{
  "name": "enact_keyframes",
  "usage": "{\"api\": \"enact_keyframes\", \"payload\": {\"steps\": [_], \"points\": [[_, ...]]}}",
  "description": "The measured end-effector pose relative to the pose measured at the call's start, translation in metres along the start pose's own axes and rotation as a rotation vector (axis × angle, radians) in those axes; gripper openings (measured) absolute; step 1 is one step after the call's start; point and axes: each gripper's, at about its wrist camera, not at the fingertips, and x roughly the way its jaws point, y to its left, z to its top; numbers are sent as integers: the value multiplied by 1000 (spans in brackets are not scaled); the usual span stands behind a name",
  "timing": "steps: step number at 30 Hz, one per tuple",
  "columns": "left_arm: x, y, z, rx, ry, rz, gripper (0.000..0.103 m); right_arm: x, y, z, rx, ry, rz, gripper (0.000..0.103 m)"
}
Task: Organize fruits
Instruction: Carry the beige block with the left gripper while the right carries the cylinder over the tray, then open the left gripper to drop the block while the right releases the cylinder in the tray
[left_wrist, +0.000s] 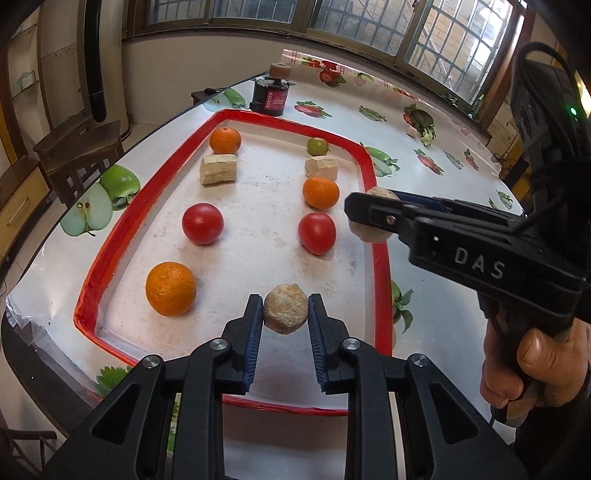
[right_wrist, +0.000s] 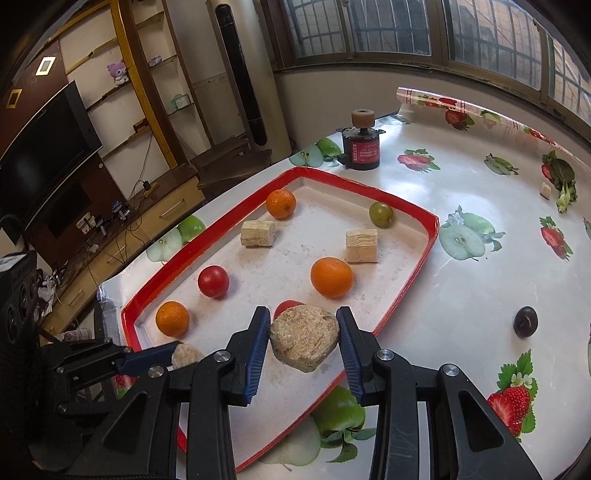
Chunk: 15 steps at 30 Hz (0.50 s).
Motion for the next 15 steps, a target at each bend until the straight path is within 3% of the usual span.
{"api": "enact_keyframes", "payload": {"steps": [9, 15], "points": [[22, -4, -6, 0, 57, -12, 22, 25, -9, 6, 17, 33, -9, 38], [23, -3, -8, -14, 51, -12, 22, 30, -12, 7, 22, 38, 0, 40]]}}
